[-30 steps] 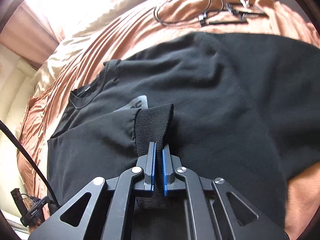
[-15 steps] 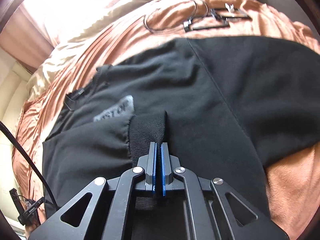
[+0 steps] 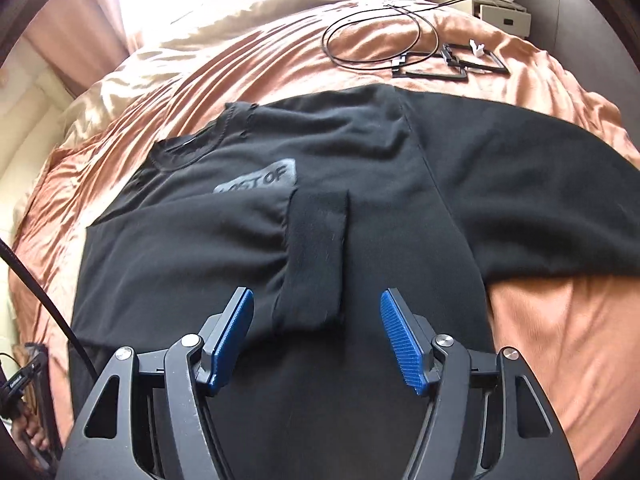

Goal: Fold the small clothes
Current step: 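Open both grippers and lift them off the folded sleeve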

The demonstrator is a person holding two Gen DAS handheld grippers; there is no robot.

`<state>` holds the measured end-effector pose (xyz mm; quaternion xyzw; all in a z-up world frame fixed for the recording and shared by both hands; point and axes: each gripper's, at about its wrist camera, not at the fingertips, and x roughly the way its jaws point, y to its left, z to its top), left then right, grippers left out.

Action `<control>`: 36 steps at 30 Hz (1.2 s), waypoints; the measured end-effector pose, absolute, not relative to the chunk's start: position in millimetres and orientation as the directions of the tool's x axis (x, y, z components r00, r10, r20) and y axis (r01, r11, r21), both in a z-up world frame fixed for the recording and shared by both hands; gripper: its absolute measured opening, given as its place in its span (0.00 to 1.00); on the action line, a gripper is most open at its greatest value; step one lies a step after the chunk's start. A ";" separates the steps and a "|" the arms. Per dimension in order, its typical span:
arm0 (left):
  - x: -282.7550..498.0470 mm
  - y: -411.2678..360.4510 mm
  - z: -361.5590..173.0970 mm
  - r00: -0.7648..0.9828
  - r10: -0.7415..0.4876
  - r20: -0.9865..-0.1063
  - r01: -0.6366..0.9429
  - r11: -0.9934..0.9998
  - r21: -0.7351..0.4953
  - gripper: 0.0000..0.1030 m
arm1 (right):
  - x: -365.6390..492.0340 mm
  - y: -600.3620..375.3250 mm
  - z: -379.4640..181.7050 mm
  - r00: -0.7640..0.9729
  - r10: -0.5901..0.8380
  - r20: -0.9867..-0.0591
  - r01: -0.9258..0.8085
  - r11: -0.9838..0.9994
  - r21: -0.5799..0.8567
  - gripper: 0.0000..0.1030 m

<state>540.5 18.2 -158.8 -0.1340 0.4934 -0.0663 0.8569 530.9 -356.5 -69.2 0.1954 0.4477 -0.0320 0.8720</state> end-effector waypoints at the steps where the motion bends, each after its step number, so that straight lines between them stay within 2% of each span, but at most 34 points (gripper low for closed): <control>1: 534.2 19.8 -154.6 0.510 -0.252 -0.822 -0.021 0.952 -0.305 0.16 | 522.0 -353.3 -63.9 0.597 0.117 -0.793 0.227 0.924 0.308 0.63; 2: 528.7 20.3 -151.1 0.514 -0.255 -0.819 -0.023 0.950 -0.310 0.17 | 515.0 -352.0 -58.2 0.599 0.115 -0.792 0.224 0.926 0.304 0.63; 5: 507.2 21.6 -136.5 0.531 -0.254 -0.809 -0.020 0.950 -0.311 0.31 | 489.6 -344.3 -37.5 0.614 0.097 -0.784 0.216 0.934 0.285 0.74; 7: 496.3 21.5 -125.6 0.545 -0.248 -0.801 -0.012 0.953 -0.303 0.48 | 473.0 -339.1 -23.0 0.626 0.083 -0.775 0.213 0.938 0.273 0.77; 8: 489.4 21.2 -119.7 0.553 -0.245 -0.796 -0.007 0.954 -0.299 0.53 | 462.0 -335.9 -13.9 0.634 0.079 -0.769 0.212 0.939 0.271 0.78; 10: 474.7 20.9 -105.6 0.571 -0.239 -0.785 0.001 0.957 -0.291 0.72 | 442.9 -331.1 2.2 0.648 0.083 -0.757 0.202 0.940 0.277 0.81; 13: 453.1 17.2 -83.7 0.602 -0.239 -0.762 0.024 0.959 -0.282 0.89 | 415.6 -321.6 23.9 0.673 0.075 -0.736 0.182 0.947 0.263 0.87; 17: 424.1 10.5 -54.9 0.642 -0.224 -0.734 0.054 0.967 -0.247 0.93 | 375.1 -310.6 50.4 0.707 0.078 -0.702 0.154 0.953 0.261 1.00; 22: 387.0 11.6 -22.6 0.690 -0.252 -0.679 0.079 0.958 -0.275 1.00 | 323.7 -300.0 71.9 0.729 0.079 -0.680 0.129 0.960 0.250 1.00; 36: 318.7 -9.0 22.5 0.735 -0.265 -0.624 0.137 0.960 -0.245 1.00 | 229.9 -299.2 87.6 0.782 0.033 -0.622 0.108 0.976 0.188 1.00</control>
